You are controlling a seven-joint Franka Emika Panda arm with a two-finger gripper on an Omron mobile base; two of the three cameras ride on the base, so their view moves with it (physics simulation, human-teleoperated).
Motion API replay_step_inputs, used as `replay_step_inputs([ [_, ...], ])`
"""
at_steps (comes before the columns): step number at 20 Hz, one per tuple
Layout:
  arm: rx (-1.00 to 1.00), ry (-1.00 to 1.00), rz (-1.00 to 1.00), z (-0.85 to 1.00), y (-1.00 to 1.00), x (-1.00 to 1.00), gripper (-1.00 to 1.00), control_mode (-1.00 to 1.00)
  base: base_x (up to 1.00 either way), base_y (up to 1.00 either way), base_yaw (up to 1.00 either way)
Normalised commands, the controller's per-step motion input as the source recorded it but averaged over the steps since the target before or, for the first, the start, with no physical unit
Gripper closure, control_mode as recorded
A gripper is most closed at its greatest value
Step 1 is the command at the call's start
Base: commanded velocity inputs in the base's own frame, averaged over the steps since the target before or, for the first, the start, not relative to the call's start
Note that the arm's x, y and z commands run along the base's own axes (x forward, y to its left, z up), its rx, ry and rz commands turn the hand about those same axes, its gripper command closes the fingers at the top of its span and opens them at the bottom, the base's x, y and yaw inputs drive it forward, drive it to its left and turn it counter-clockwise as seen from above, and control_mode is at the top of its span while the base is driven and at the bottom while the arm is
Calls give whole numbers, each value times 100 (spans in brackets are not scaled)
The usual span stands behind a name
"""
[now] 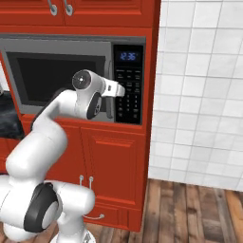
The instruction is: The microwave is finished heating the fish and mushroom. Take the bowl containing the food and place it on the dining counter.
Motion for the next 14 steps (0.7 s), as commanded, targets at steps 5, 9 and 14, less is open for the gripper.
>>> replay_step_inputs([
  [5,0,0,0,-18,0,68,-100,-100,0,0,0],
  [9,2,0,0,-27,0,59,-100,-100,0,0,0],
  [14,1,0,0,-15,0,59,-100,-100,0,0,0],
])
